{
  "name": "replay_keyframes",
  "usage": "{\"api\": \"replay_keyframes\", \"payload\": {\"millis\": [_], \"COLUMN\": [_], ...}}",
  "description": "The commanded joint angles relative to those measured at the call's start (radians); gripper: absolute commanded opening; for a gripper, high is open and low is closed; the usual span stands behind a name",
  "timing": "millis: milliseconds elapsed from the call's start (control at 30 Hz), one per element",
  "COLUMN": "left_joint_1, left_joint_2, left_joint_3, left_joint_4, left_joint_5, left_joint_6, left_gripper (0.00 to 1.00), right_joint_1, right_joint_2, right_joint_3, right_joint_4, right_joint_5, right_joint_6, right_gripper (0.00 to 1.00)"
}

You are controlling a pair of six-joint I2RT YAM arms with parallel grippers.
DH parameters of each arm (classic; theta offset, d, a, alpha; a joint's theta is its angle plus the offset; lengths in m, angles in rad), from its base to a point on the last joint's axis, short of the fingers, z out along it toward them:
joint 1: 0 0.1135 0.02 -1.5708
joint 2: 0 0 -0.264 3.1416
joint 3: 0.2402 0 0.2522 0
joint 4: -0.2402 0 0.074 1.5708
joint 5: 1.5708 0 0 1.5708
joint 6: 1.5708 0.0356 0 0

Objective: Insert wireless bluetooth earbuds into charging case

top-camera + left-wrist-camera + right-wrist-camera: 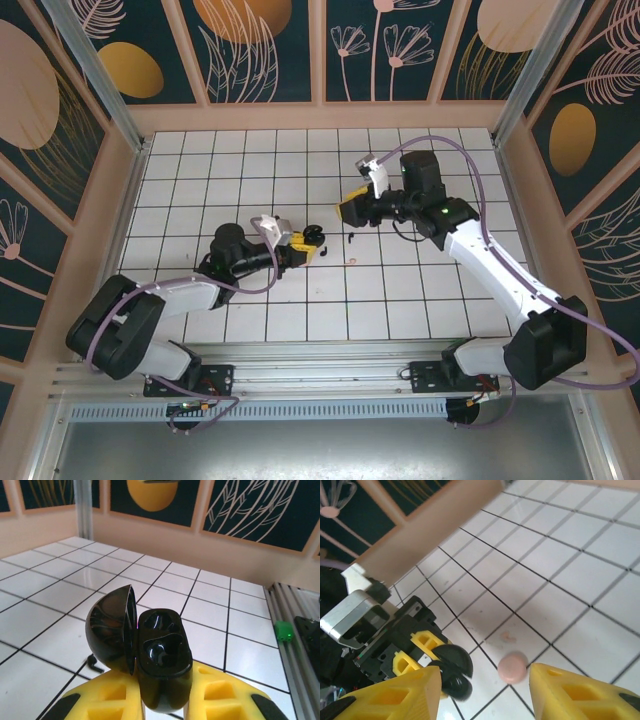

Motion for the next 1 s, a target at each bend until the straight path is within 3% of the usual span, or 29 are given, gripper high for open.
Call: {"api": "replay_keyframes", "payload": {"millis": [0,267,533,967], "left_joint_1": [0.010,0.011,0.011,0.012], "left_joint_2": [0.021,0.072,0.117,0.131], "left_joint_3": [-0.035,-0.065,-0.060,-0.058], "left_joint_4": [0.112,0.137,0.151,0.132], "left_joint_5": [-0.039,-0.068,-0.137,-0.148], "left_joint_6": [-0.026,0.009,0.026,0.027], "left_gripper": [0.16,0.16,0.15,0.15], "right_joint_1": [-0.007,-0.034,-0.035,-0.009], "right_joint_2": [0.044,0.244,0.471,0.698], "right_joint_3": [0.041,0.144,0.276,0.391], "right_joint_4": [-0.102,-0.247,-0.400,-0.436], "right_joint_5": [0.094,0.147,0.367,0.430], "right_joint_6": [0.156,0.300,0.366,0.368], "right_gripper": [0.50,0.44,0.42,0.36]}}
